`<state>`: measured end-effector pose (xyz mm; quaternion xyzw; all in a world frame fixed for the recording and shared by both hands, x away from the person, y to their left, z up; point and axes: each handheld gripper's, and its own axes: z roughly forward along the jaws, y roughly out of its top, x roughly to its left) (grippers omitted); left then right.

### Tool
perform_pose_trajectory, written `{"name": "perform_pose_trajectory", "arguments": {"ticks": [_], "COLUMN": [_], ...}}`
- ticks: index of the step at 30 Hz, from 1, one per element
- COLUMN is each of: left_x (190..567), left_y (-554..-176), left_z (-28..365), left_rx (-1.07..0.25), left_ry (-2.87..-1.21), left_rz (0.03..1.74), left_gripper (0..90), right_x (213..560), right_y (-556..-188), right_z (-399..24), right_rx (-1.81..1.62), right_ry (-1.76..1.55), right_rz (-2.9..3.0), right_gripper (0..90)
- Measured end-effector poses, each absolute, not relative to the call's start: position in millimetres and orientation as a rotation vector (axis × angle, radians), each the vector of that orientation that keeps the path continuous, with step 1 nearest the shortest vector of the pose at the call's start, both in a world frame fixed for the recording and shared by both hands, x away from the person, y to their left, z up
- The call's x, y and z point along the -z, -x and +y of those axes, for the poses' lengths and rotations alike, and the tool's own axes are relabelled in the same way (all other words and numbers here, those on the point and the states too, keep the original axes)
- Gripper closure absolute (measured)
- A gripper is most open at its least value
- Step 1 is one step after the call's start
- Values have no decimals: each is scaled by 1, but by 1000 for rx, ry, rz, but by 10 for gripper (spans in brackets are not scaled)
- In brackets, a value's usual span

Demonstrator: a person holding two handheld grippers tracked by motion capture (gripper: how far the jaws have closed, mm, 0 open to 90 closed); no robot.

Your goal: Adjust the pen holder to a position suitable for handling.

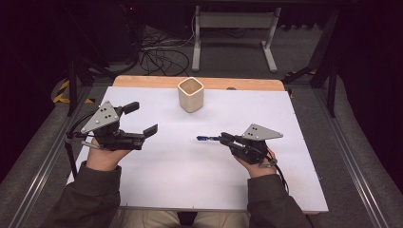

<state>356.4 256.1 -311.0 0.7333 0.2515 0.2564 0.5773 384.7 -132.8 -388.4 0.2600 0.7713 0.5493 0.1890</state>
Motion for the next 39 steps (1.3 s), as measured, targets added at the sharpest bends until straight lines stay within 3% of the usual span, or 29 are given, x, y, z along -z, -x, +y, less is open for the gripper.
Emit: {"name": "perform_pose_trajectory", "arguments": {"ticks": [39], "left_x": [347], "left_y": [-359], "left_z": [219], "left_rx": [-615], "left_ry": [-1800], "left_rz": [482], "left_gripper": [134], "right_x": [360], "right_y": [-378], "right_z": [-133], "right_rx": [-1705], "right_ry": [-704], "right_rz": [2029], "right_gripper": [806]}}
